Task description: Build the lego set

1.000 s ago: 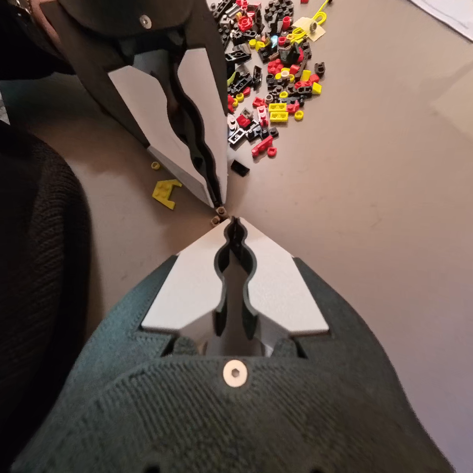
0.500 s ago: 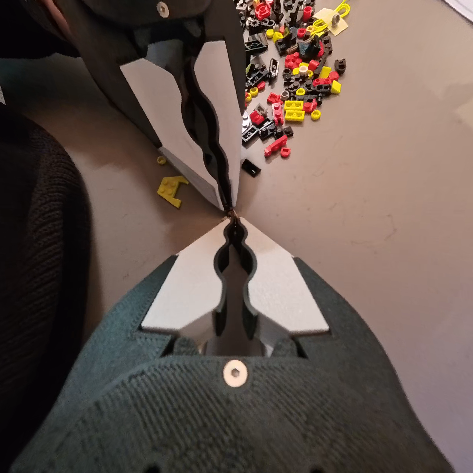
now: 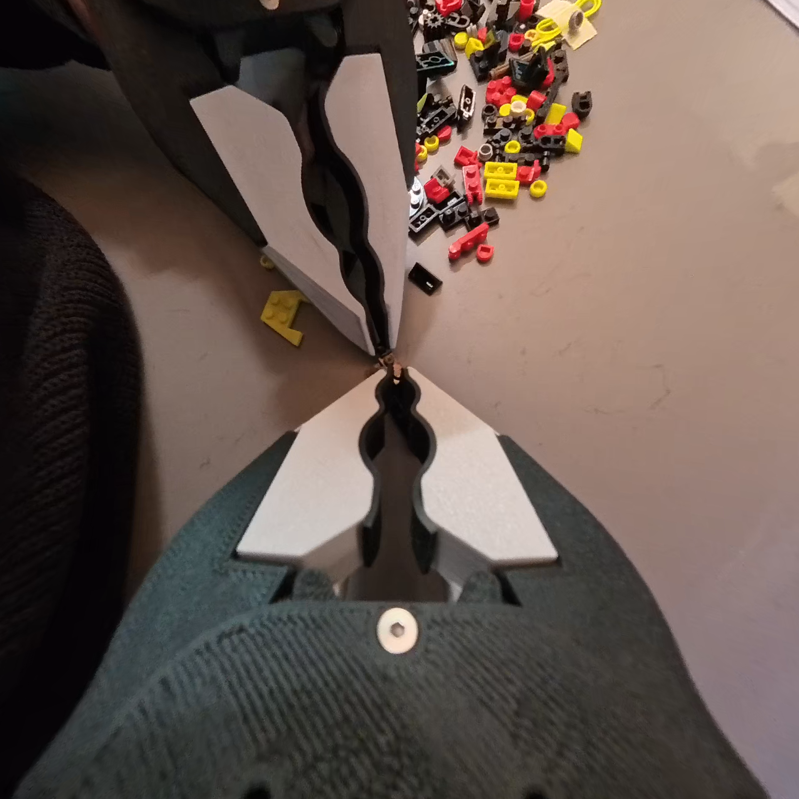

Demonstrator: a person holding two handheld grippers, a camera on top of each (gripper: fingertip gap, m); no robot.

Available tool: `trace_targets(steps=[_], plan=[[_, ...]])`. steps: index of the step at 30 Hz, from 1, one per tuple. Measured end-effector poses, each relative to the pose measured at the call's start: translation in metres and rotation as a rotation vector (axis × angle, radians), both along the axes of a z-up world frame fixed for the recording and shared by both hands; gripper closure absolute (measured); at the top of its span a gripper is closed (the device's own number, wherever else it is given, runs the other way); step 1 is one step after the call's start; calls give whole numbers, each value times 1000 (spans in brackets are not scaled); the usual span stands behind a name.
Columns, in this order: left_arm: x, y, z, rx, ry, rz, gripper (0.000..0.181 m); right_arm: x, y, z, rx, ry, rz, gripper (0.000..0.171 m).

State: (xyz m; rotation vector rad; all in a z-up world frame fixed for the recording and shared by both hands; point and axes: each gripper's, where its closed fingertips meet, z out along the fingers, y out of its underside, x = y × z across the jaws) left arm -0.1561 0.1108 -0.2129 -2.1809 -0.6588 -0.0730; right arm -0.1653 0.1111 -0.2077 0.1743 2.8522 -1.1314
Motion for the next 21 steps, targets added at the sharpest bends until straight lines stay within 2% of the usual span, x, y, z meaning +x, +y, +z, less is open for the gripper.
trace_targets(steps=[21], plan=[[3, 0, -1, -22, -40, 5, 179, 3, 2, -1, 68, 64, 9, 171]])
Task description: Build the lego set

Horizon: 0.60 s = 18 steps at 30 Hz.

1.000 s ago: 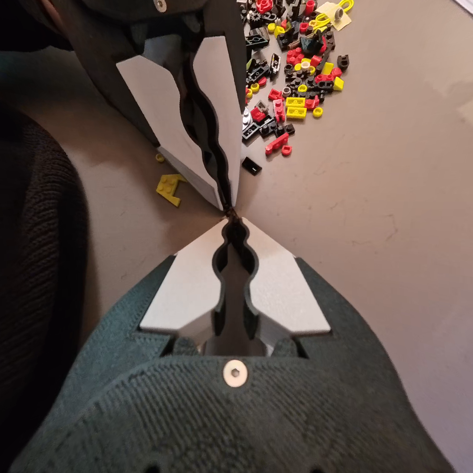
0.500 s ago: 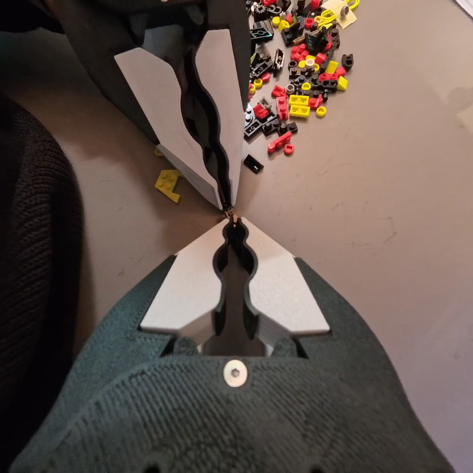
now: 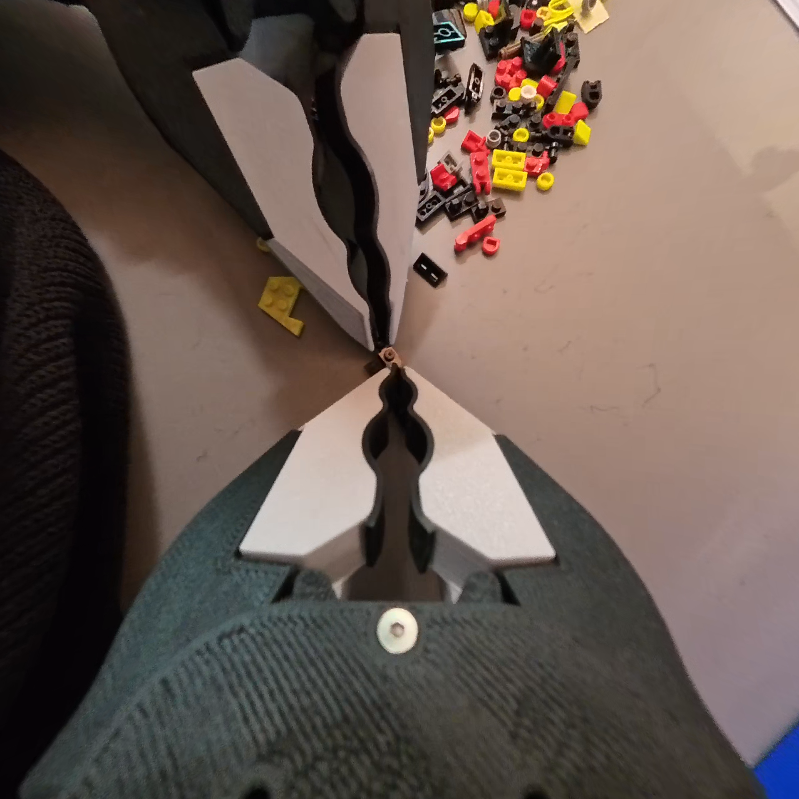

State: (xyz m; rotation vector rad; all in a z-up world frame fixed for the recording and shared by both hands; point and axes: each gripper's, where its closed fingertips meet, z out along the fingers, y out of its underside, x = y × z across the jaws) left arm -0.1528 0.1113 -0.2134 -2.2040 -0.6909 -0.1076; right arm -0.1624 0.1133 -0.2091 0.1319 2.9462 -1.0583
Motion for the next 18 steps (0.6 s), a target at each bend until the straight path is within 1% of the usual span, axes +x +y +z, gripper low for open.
trace_targets(steps=[12, 18], plan=[[0, 0, 0, -42, 20, -3, 180, 0, 0, -1, 27, -13, -26, 171], [0, 0, 0, -28, 4, -4, 180, 0, 0, 0, -7, -51, -49, 171]])
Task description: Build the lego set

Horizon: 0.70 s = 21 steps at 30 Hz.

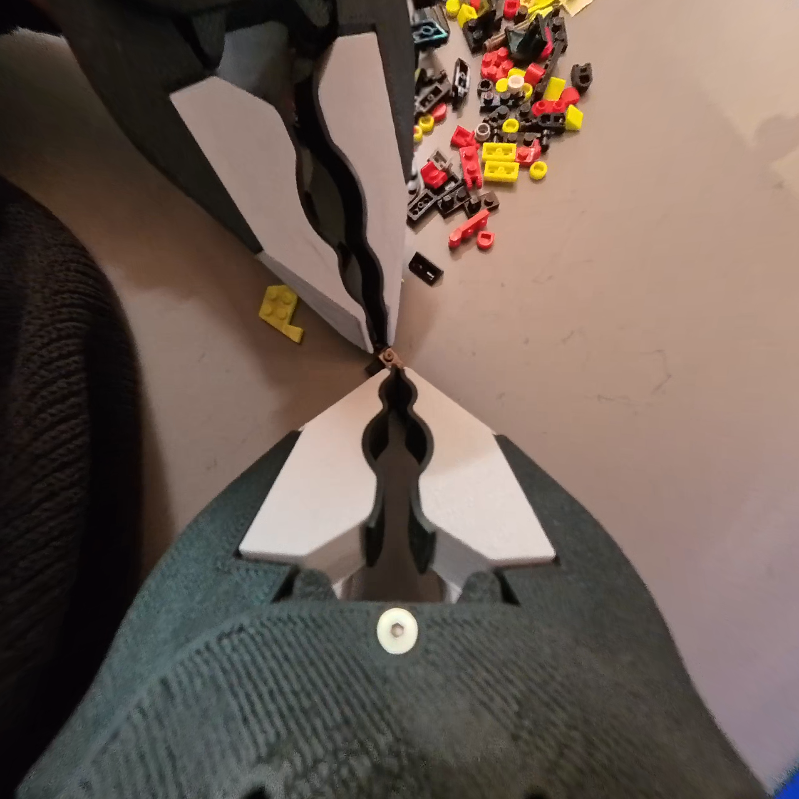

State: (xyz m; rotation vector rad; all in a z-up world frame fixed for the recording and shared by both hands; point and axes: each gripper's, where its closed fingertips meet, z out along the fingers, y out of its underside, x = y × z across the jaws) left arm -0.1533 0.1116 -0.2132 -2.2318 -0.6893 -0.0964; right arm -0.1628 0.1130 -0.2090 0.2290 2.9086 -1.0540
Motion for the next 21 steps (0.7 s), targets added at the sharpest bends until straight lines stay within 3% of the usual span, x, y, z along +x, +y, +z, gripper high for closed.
trace_targets(steps=[2, 5, 11, 21], plan=[[0, 0, 0, -3, 3, 3, 180, 0, 0, 1, -31, -28, 2, 171], [0, -1, 0, -7, 18, 5, 180, -3, 1, 12, -102, -58, -12, 157], [-1, -3, 2, -13, 53, 17, 180, -19, 7, 34, -241, -53, -83, 159], [-1, -3, -4, -14, 96, -7, 180, -28, 12, 17, -97, 94, -126, 158]])
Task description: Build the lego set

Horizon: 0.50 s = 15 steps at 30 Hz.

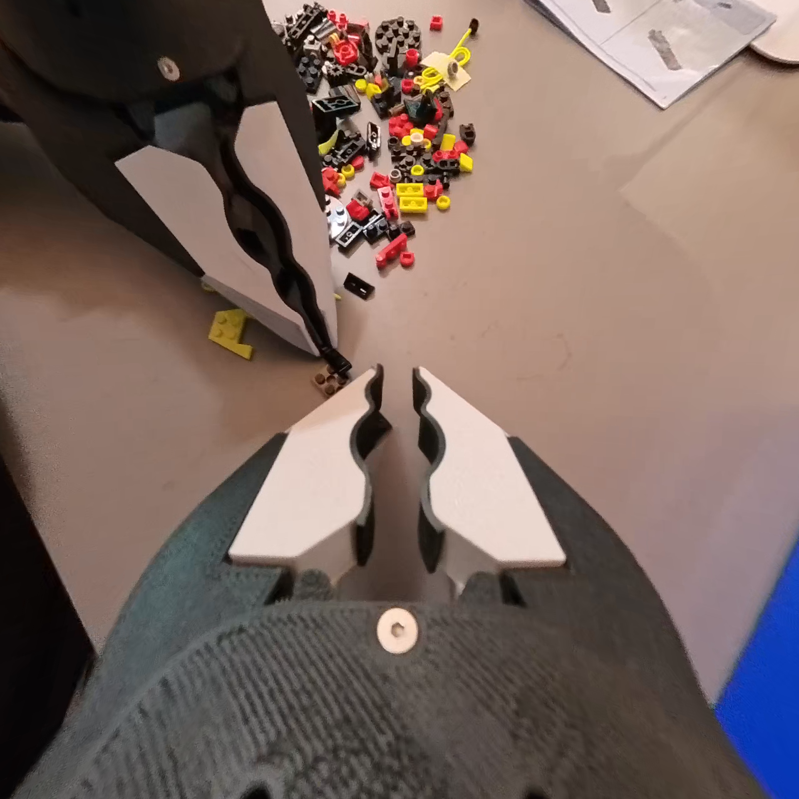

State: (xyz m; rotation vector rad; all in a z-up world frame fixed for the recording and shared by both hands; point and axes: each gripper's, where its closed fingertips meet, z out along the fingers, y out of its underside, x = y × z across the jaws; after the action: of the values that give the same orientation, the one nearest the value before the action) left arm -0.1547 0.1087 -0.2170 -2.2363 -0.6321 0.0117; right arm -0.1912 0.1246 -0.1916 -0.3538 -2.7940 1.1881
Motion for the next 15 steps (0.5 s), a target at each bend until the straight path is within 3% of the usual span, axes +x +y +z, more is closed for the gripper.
trace_targets(steps=[9, 15], plan=[[-4, 6, 13, -20, 47, -38, 180, -8, 2, 7, -72, -69, -72, 159], [-3, 7, 57, 255, -71, 38, 181, -1, -2, 30, -184, -61, -43, 157]])
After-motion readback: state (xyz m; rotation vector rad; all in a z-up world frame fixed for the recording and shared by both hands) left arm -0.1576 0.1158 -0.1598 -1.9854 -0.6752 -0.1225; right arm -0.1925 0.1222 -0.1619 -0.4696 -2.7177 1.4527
